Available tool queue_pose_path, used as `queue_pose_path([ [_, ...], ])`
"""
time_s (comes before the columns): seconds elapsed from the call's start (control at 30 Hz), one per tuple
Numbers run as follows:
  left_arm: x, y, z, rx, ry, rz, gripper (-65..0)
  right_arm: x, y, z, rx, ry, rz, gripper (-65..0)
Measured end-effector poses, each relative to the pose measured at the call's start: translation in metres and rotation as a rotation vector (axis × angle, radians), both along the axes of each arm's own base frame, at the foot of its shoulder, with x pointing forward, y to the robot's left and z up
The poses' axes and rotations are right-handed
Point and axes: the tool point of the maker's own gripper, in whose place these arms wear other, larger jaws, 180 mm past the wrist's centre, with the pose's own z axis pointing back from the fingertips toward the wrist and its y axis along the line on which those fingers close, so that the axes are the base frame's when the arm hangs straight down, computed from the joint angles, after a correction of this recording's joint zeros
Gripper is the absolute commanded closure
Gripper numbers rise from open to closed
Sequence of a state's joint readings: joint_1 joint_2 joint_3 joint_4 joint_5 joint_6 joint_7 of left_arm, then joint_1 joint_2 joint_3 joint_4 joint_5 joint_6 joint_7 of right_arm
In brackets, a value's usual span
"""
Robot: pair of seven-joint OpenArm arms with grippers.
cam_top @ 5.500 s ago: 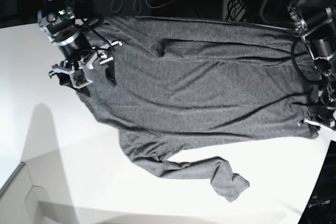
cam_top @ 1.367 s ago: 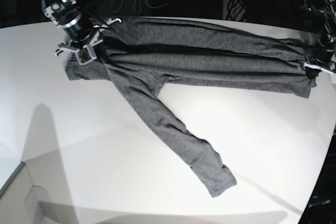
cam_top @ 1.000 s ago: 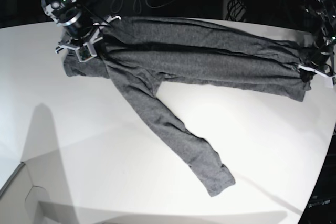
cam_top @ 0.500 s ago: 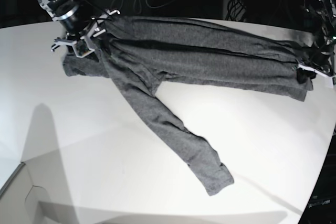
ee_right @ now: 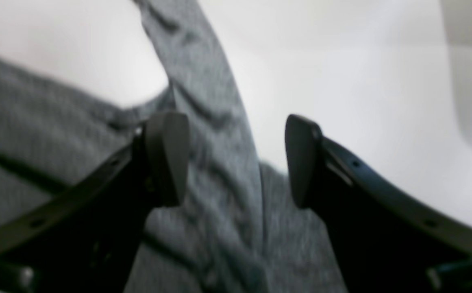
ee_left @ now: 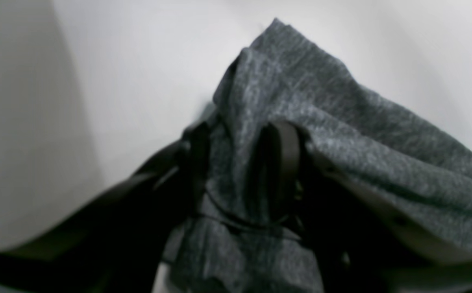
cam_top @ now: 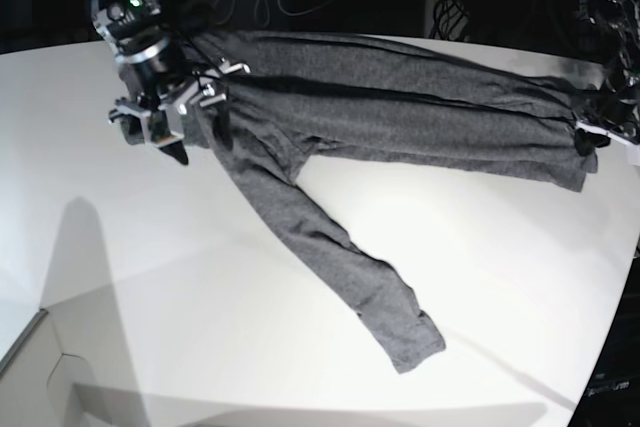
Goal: Layout the t-shirt on the table in an organized manner, then fold the t-shirt properly
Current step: 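Grasp the sleeve with the right gripper, then fold the sleeve with the right gripper back over the shirt body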
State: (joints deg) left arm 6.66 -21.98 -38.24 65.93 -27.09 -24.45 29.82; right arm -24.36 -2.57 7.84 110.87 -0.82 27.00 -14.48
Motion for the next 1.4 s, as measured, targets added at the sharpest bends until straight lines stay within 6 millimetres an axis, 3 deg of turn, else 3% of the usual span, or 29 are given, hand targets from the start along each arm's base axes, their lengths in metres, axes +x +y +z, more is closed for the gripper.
queue_pose_path([
  [0.1,0.0,-0.001,-0.001,-0.002,0.002,-0.002,-23.8,0.016,0.005,-0.002,0.011,0.025,-0.009,-38.0],
  [0.3,-0.006,0.001,-0.003,-0.003,0.004,0.008,-23.8,0.047,0.039,-0.012,0.042,0.05,0.074,-38.1],
  [0.47,-0.009,0.003,-0.009,-0.023,-0.004,0.026,-23.8,0.075,0.057,-0.036,0.046,0.104,0.129,-38.1],
  [0.67,-0.007,0.0,-0.011,-0.035,-0.027,0.044,-23.8,0.133,0.061,-0.054,0.063,0.145,0.138,-38.1],
  [0.87,-0.008,-0.003,-0.012,-0.039,-0.027,0.038,-23.8,0.172,0.075,-0.074,0.106,0.208,0.155,-38.1],
  [1.0,-0.009,-0.003,-0.012,-0.041,-0.027,0.04,-23.8,0.179,0.086,-0.092,0.159,0.24,0.158,-38.0],
  [1.2,-0.009,-0.002,-0.012,-0.041,-0.026,0.04,-23.8,0.184,0.104,-0.096,0.236,0.217,0.157,-37.4],
  [1.27,-0.008,-0.002,-0.012,-0.041,-0.028,0.04,-23.8,0.183,0.106,-0.097,0.257,0.208,0.151,-33.7],
  [1.4,-0.008,-0.002,-0.012,-0.04,-0.027,0.04,-23.8,0.181,0.108,-0.099,0.256,0.22,0.154,-12.9],
])
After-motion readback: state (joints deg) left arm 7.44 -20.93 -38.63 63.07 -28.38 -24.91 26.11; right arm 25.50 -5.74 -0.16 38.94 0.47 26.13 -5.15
